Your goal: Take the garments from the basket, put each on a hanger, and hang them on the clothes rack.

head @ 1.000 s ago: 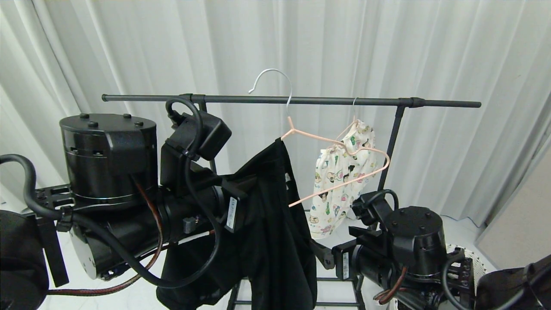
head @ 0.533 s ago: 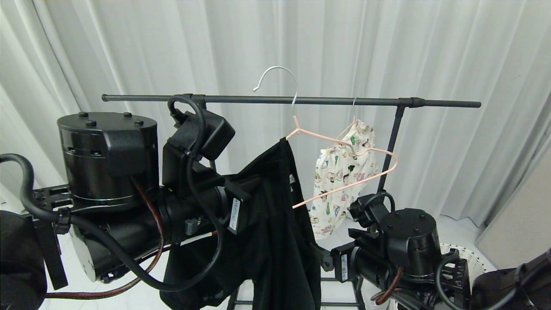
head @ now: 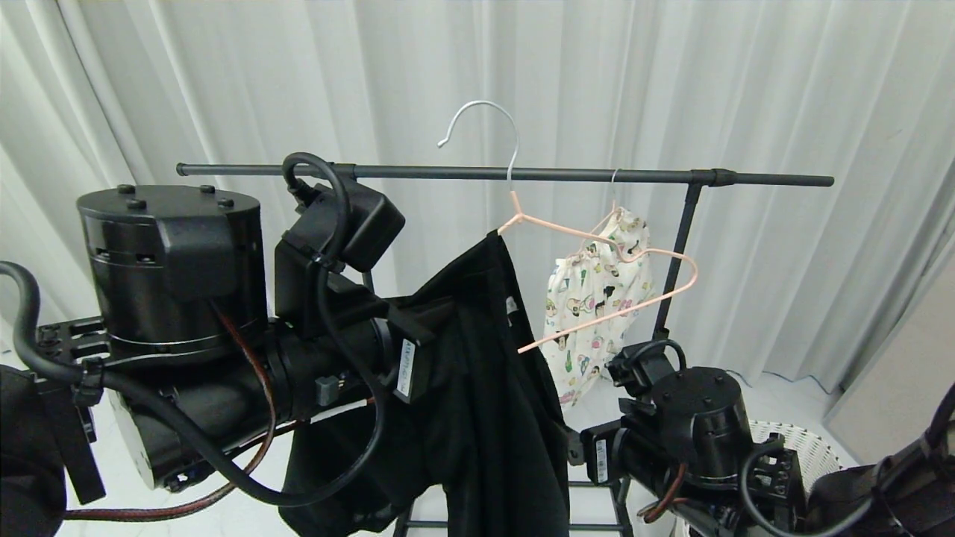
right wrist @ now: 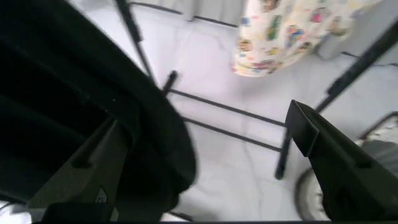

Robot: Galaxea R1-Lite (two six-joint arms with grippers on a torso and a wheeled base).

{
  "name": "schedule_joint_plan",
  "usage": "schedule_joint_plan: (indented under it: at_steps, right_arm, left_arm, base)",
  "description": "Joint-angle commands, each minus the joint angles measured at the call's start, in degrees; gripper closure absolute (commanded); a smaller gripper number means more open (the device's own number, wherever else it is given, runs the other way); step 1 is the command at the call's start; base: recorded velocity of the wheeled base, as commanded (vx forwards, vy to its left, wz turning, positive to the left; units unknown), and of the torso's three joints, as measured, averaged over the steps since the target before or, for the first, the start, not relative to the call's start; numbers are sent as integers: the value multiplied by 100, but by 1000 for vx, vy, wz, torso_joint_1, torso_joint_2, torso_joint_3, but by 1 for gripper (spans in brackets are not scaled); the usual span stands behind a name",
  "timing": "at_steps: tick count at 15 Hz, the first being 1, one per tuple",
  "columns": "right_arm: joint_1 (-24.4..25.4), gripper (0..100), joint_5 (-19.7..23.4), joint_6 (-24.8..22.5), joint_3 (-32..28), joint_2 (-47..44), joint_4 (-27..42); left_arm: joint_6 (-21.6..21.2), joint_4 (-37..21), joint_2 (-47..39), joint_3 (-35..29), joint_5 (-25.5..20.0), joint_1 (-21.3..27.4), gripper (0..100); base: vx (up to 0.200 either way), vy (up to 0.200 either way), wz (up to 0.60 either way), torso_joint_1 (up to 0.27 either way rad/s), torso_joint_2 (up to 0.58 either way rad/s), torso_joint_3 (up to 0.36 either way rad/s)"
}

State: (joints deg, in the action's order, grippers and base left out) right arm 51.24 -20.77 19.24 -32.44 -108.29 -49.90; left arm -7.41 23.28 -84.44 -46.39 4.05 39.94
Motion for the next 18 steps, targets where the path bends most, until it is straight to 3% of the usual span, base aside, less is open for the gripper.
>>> schedule_joint_plan:
  at_steps: [1, 7, 16, 18]
  right_arm:
    - [-219, 0, -6, -60, 45, 89, 6]
    - [-1424, 0, 12, -491, 264, 809, -3]
    - [-1854, 0, 91, -605, 229, 1416, 33]
    - [-1845, 0, 311, -605, 150, 1741, 208]
  left_arm:
    - [-6, 1, -11, 15, 8, -12, 100]
    - [-155, 9, 104, 349, 44, -197, 100]
    - [-604, 1, 209, 886, 17, -197, 100]
    - [-1113, 9, 42, 1211, 17, -320, 100]
  base:
    - [0, 0, 0, 0, 0, 0]
    - [0, 0, 0, 0, 0, 0]
    - [0, 0, 0, 0, 0, 0]
    - [0, 0, 0, 0, 0, 0]
